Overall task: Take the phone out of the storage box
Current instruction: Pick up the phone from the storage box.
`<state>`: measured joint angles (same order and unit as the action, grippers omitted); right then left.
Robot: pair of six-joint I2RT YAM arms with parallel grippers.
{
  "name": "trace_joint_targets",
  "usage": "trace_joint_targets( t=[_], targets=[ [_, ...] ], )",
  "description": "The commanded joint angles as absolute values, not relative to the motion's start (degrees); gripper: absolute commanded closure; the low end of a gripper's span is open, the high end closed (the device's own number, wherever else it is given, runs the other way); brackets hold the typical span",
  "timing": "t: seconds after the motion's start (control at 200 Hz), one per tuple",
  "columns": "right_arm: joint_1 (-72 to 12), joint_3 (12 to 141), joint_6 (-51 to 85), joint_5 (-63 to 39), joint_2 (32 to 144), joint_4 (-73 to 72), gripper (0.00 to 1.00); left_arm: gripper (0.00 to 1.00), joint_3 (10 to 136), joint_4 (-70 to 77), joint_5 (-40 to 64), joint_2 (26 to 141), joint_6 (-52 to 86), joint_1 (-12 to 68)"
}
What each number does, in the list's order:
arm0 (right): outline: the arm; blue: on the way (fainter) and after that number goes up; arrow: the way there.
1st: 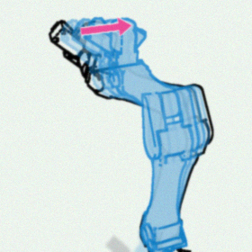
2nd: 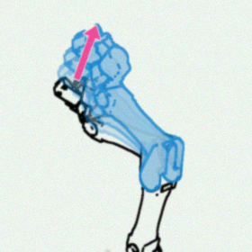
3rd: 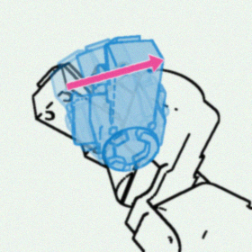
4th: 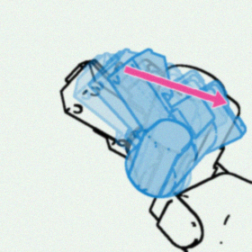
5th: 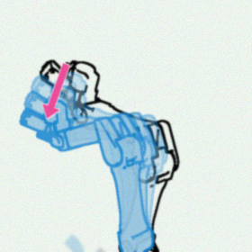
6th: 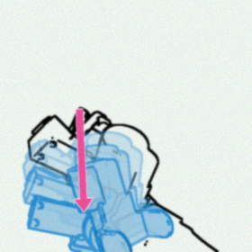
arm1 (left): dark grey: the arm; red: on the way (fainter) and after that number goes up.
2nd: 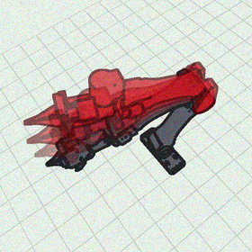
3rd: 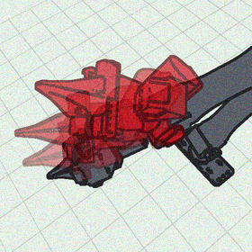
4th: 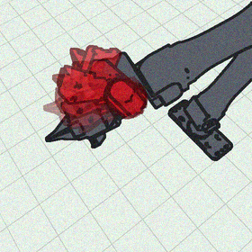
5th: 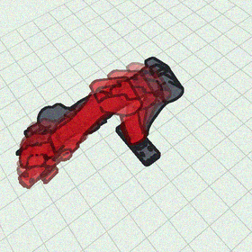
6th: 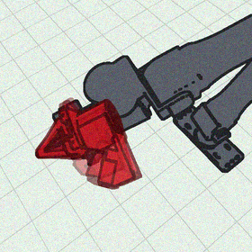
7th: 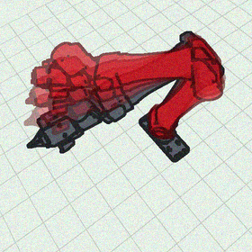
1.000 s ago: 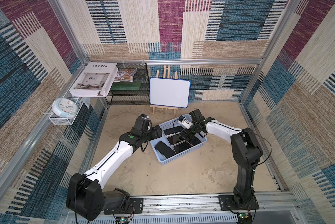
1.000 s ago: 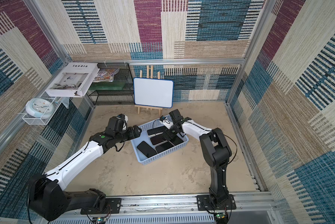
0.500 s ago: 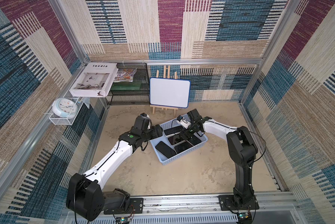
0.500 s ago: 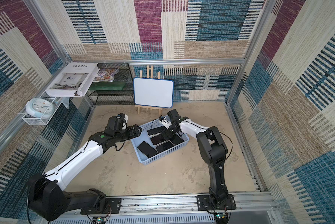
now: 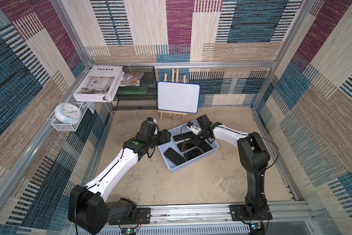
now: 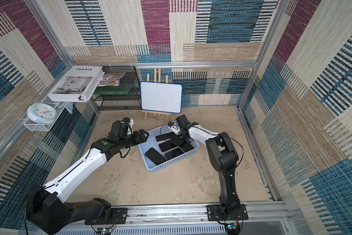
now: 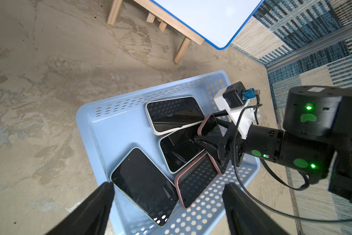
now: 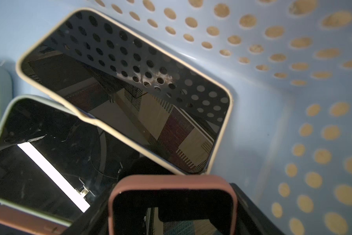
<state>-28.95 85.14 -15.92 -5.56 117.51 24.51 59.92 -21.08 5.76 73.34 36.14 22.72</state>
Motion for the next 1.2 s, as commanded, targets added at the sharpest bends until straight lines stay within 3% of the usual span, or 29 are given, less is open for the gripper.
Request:
trace_joint_targets(
  t=[0.0,0.23,0.446,0.836,1.042,1.192],
  targets=[
    [-29.16,86.1,-14.77,-4.1,116.75,25.92,0.33,0.11,60.35,-21.25,5.7,72.67,36.55,22.77],
    [-29.45,83.22,-11.9,-6.26,108.94,21.32,0.41,0.11,59.81,-18.7,9.29,71.2,35.71,22.76],
    [-29.5,79.98,-6.94,-10.51,99.72,14.6,0.41,0.11,57.16,-11.0,17.18,70.42,32.65,22.84],
    [-29.65,78.67,12.05,-18.71,89.12,3.96,0.44,0.11,53.0,9.32,38.77,70.33,27.07,26.63],
    [-30.75,78.41,17.06,-17.2,86.64,3.19,0.44,0.14,55.86,10.1,35.34,74.53,29.0,32.09],
    [-31.38,77.87,18.99,-16.04,85.63,3.11,0.46,0.22,56.6,9.61,27.63,75.87,31.17,33.43]
  ],
)
